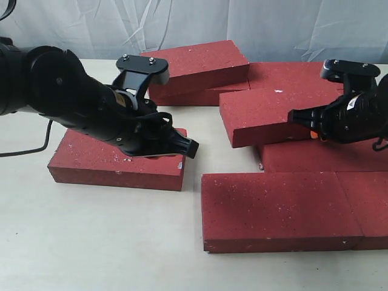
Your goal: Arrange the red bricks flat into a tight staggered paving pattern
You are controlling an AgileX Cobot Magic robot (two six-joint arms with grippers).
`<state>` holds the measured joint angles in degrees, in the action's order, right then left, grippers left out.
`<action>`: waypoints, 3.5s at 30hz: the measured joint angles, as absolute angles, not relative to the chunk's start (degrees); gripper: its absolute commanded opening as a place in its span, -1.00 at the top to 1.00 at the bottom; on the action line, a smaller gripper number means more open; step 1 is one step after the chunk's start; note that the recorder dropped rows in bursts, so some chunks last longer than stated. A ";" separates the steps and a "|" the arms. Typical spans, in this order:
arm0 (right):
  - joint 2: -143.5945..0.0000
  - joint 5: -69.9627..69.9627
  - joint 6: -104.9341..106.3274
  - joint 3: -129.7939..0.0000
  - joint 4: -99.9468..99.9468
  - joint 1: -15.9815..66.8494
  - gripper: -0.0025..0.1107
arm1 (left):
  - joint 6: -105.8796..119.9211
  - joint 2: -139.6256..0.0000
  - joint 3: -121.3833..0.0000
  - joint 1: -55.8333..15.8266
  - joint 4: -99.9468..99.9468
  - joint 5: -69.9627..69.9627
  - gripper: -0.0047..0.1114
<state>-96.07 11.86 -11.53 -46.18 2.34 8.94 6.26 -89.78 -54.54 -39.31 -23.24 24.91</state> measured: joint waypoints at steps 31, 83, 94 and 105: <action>-99.55 27.14 -6.21 -55.81 11.26 14.84 0.97 | 6.26 -89.78 -54.54 -39.31 -24.67 22.97 0.92; -97.09 29.92 -7.97 -56.07 1.95 16.46 0.97 | 6.35 -89.78 -54.54 -39.31 -24.71 23.88 0.92; -100.59 27.90 -24.11 -56.07 -12.13 16.32 0.97 | 6.35 -89.78 -54.54 -39.31 -24.71 24.74 0.92; -100.59 23.30 -28.91 -56.07 -15.52 16.32 0.97 | 6.35 -89.78 -54.54 -39.31 -24.71 21.61 0.92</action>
